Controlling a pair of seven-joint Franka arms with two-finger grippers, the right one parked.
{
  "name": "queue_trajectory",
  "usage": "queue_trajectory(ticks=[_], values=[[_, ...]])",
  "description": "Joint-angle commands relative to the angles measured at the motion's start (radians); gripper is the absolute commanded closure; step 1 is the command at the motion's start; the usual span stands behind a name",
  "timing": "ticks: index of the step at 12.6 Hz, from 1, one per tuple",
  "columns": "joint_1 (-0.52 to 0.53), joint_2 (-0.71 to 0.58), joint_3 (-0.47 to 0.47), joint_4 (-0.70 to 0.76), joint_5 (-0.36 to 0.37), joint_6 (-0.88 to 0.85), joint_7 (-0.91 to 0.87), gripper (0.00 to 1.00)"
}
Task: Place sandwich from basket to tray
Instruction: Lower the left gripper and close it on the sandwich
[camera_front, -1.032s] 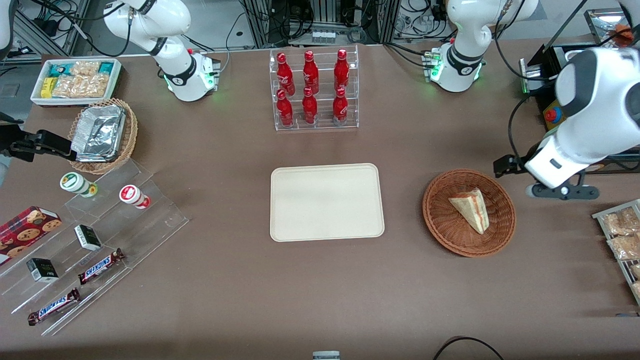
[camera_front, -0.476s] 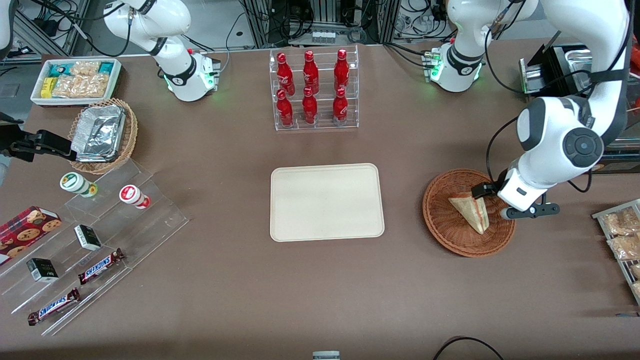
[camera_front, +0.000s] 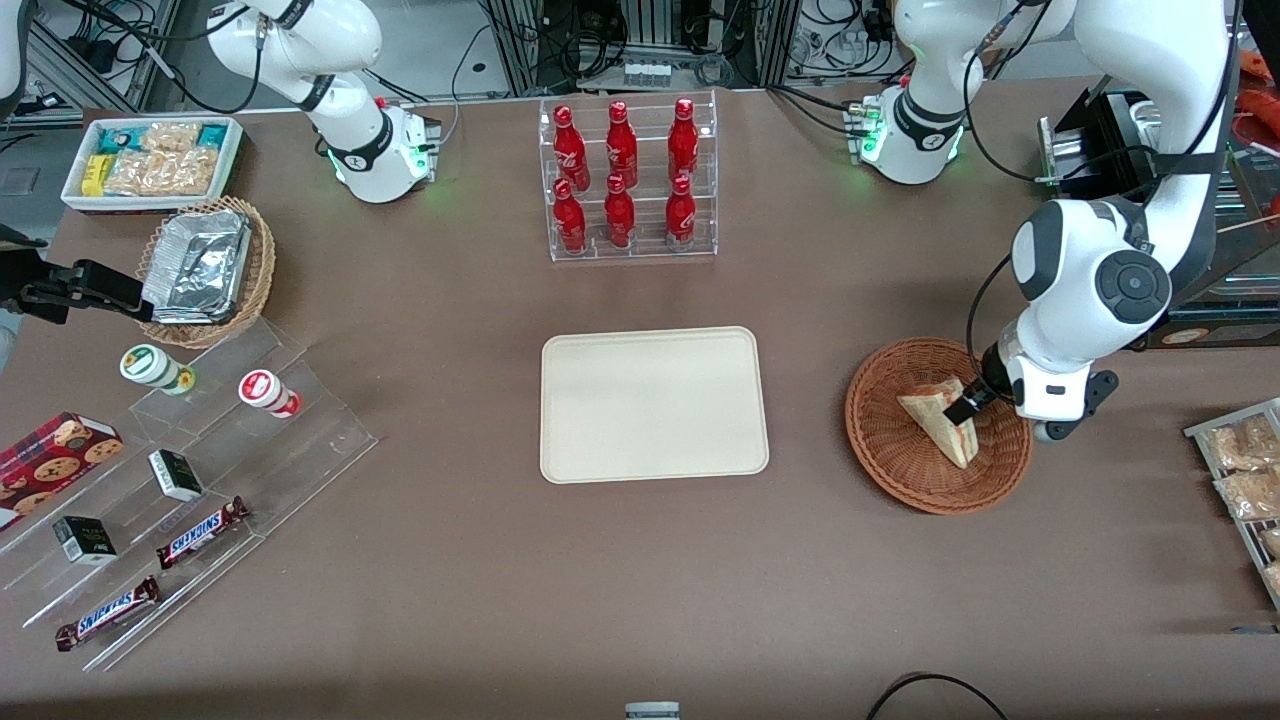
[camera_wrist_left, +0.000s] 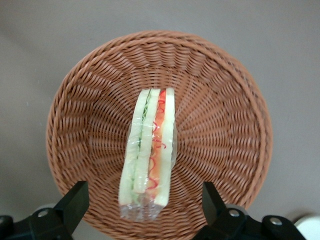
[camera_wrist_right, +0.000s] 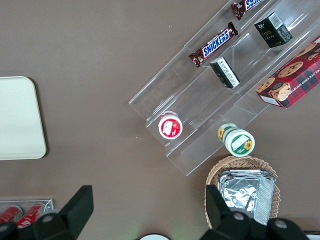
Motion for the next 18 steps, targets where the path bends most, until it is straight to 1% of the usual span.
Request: queue_trajectory(ticks=[1, 12, 18], values=[[-0.011, -0.025, 0.004, -0.050, 0.009, 0.051, -0.104, 0.00], [-0.023, 0.060, -0.004, -0.048, 0.010, 0.053, -0.104, 0.00], [-0.026, 0.103, -0.004, -0.047, 0.012, 0.082, -0.102, 0.00]])
